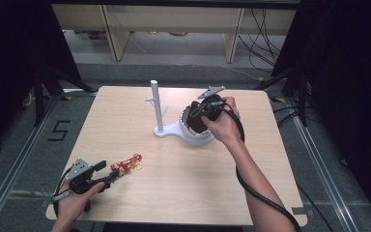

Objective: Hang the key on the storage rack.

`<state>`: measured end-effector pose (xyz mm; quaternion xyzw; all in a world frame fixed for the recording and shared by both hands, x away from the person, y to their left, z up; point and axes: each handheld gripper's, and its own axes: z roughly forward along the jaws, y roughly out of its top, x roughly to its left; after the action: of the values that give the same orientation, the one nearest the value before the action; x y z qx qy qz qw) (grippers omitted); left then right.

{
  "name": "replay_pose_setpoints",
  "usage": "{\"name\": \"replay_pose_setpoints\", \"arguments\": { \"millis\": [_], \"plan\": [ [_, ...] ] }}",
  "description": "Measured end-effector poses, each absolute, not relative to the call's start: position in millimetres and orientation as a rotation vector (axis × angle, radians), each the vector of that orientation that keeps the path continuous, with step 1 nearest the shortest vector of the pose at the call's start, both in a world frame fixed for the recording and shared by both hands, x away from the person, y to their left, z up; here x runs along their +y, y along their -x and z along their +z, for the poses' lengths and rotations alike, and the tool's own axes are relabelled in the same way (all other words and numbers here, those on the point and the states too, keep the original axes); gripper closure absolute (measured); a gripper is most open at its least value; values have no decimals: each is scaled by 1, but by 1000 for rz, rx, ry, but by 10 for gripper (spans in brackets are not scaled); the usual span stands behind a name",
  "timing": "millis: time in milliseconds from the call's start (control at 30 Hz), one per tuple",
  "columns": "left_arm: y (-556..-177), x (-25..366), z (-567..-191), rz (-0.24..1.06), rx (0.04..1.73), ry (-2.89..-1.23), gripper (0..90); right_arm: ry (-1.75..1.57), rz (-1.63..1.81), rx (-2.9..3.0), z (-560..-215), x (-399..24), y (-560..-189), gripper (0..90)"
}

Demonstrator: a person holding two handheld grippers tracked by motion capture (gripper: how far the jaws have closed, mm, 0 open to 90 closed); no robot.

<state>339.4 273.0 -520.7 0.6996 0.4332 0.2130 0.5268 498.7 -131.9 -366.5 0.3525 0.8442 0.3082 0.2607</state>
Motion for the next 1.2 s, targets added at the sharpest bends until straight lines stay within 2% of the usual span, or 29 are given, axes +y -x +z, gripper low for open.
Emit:
{"name": "replay_pose_setpoints", "arguments": {
  "millis": [133, 267, 433, 467, 500, 533, 567, 600, 800, 867, 1200],
  "plan": [
    [-339, 273, -520, 514, 1041, -1685, 303, -970, 791, 2322, -377, -137, -501, 792],
    [-339, 273, -520, 516, 1036, -1682, 303, -978, 774, 2337, -385, -139, -503, 815],
    [-339, 273, -521, 507, 1049, -1667, 303, -1013, 766, 2341, -392, -143, -508, 780],
    [-339, 272, -521, 501, 1056, -1663, 303, -1018, 784, 2333, -391, -146, -507, 735],
    [-339, 272, -521, 501, 1056, -1663, 303, -1018, 784, 2333, -391, -146, -507, 735],
    [-339, 272, -521, 496, 1061, -1662, 303, -1054, 803, 2333, -389, -148, -505, 679],
    [-339, 272, -521, 496, 1061, -1662, 303, -1054, 803, 2333, -389, -148, -505, 679],
    [-340, 272, -520, 515, 1034, -1681, 303, -1072, 821, 2314, -388, -153, -504, 629],
    [-339, 272, -518, 525, 1030, -1692, 300, -1115, 832, 2300, -388, -164, -499, 541],
    [-340, 271, -518, 526, 1027, -1691, 298, -1164, 851, 2321, -391, -172, -497, 488],
    [-348, 264, -509, 551, 994, -1683, 291, -1350, 845, 2394, -393, -188, -486, 394]
  ]
}}
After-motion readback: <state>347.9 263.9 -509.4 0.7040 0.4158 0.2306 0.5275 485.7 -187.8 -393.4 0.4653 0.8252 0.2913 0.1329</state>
